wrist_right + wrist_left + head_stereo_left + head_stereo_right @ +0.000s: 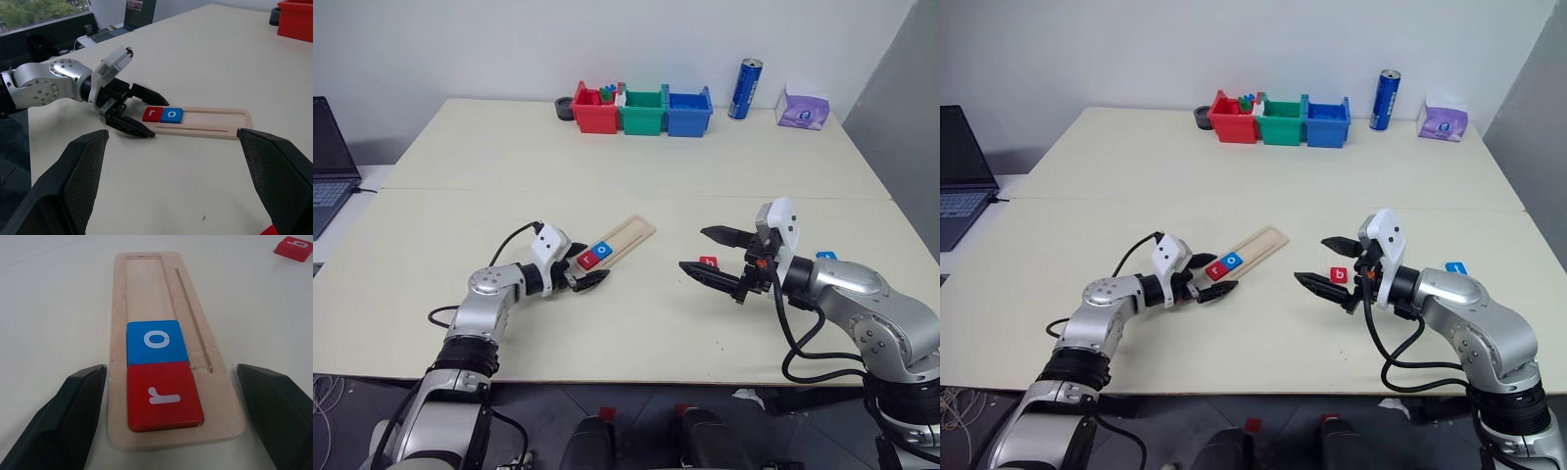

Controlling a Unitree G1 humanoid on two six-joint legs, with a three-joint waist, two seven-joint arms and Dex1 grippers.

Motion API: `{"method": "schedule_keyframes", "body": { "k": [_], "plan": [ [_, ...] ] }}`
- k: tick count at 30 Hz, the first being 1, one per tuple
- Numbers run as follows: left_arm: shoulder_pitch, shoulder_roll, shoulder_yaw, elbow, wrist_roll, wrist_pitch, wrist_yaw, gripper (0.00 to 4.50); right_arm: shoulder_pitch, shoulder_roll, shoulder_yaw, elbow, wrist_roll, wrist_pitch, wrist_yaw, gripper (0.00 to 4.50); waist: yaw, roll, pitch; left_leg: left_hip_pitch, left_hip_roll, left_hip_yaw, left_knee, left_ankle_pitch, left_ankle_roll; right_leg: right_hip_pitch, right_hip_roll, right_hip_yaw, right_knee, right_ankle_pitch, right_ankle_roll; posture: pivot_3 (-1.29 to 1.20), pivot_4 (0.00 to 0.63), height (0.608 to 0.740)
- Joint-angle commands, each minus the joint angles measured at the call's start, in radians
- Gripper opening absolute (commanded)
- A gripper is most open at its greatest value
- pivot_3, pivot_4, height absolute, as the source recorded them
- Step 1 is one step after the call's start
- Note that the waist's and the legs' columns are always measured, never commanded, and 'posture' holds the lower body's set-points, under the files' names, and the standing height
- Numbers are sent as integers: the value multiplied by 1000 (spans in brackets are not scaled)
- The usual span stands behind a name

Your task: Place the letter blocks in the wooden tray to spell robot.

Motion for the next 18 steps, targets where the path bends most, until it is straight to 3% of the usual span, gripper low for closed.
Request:
{"method": "schedule_keyframes", "body": {
  "k": [1,5,12,18],
  "plan": [
    [-6,-5,-2,33,8,-8,-11,4500,-21,-5,-25,-42,21,-1,-6,4469,0,0,0,0,0,0,0,0,0,0,0,0,0,0,0,0,150,740],
    [-19,-4,4,58,3,-20,-19,3382,-15,-9,-25,-47,27,1,-8,4500,0,0,0,0,0,0,0,0,0,0,0,0,0,0,0,0,150,740],
    [-35,5,4,89,13,-65,-47,3385,-13,-10,-28,-46,24,0,-5,4500,0,0,0,0,0,0,0,0,0,0,0,0,0,0,0,0,150,740],
    [23,106,-21,-1,-27,-164,-311,3385,-9,-38,-21,-41,20,-5,35,4500,-3,0,0,0,0,0,0,0,0,0,0,0,0,0,0,0,150,740]
  ]
}}
